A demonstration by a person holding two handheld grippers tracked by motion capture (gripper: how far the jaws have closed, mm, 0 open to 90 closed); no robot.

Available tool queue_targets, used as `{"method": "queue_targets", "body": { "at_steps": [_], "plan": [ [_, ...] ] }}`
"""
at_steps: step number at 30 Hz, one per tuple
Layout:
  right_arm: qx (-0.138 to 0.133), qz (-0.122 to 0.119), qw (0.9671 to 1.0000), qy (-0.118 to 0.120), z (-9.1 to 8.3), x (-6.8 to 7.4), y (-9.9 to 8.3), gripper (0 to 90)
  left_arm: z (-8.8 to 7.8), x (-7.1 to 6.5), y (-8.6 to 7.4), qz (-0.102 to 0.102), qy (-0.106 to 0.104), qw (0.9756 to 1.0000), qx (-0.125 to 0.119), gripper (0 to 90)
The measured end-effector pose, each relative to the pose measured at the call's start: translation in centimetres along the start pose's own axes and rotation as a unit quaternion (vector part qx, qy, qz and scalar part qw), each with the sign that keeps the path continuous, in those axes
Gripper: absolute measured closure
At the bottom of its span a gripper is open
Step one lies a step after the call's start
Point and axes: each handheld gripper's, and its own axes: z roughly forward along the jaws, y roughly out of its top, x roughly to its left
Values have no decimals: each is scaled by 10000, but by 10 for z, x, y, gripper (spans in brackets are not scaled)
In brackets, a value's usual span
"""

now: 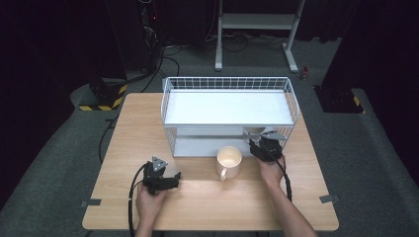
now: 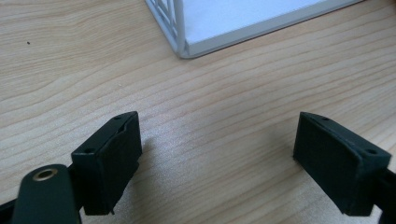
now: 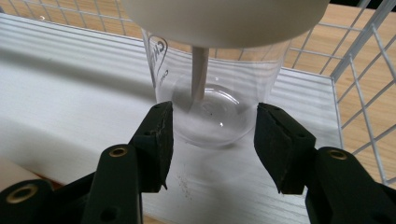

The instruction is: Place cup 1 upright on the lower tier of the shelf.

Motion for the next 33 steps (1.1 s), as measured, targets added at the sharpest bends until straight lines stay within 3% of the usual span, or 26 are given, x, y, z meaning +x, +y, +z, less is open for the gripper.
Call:
{"method": "queue_targets", "body": {
  "at_steps": [11, 24, 28, 33],
  "plan": [
    [26, 22, 9999, -122, 8, 1, 9, 591, 0, 0, 0, -1, 6, 10000, -3, 154],
    [111, 48, 9998, -141, 18, -2, 6, 692, 0, 0, 0, -2, 5, 10000, -3, 154],
    [84, -30, 9999, -92, 17, -3, 5, 679, 0, 0, 0, 0, 4, 10000, -2, 154],
    [-83, -73, 9999, -11, 0, -2, 8, 597, 0, 0, 0, -2, 5, 10000, -4, 154]
  ]
}}
